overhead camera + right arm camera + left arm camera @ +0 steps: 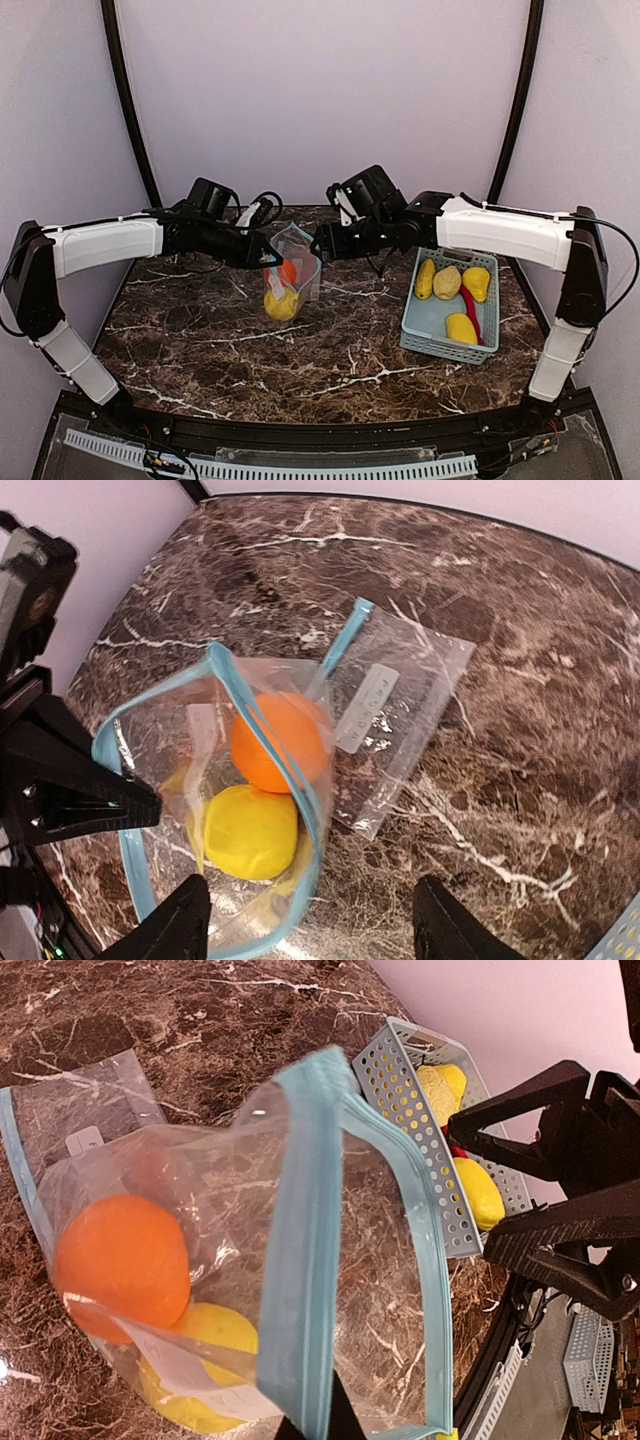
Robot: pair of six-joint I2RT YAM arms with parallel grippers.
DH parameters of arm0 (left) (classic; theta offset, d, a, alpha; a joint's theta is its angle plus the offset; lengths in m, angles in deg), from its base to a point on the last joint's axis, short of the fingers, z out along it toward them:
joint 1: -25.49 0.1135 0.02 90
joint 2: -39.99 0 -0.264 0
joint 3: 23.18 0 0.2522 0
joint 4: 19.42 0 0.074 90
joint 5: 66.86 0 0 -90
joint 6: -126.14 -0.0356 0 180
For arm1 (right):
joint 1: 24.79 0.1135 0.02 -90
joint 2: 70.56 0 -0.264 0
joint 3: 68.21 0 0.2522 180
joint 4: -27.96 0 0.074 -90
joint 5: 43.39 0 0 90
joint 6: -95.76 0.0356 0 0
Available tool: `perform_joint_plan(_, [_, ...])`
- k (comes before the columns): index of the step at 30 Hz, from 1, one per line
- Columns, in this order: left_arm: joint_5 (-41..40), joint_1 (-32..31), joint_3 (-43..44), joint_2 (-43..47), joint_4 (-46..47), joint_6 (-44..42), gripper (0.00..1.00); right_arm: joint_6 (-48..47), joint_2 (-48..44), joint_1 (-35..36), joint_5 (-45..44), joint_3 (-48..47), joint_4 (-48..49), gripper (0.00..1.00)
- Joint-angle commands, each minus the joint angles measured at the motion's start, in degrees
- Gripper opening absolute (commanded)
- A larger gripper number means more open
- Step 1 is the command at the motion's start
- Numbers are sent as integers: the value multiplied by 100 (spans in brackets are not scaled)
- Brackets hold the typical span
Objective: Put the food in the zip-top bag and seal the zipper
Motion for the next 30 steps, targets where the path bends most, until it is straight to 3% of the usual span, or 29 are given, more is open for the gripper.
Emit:
perform_joint_plan(1, [-128, -24, 197, -94, -302, -94, 1, -19, -479, 50, -380, 330, -354, 74])
perform_joint_plan(7, [-210, -24, 210, -106, -345, -119, 1, 78, -1323, -45, -1120, 995, -1067, 89])
perform_joint_plan(13, [-204, -22, 212, -106, -339, -138, 1, 329, -2077, -744, -1222, 1972, -1328, 95])
perform_joint_plan(19, [-159, -52, 195, -85, -300, -187, 1, 257, -2361, -1616, -1056, 2622, -1258, 96])
perform_joint_plan(30, [-172, -184, 194, -92, -295, -239, 1, -52, -2035, -2813, -492, 3242, -525, 95])
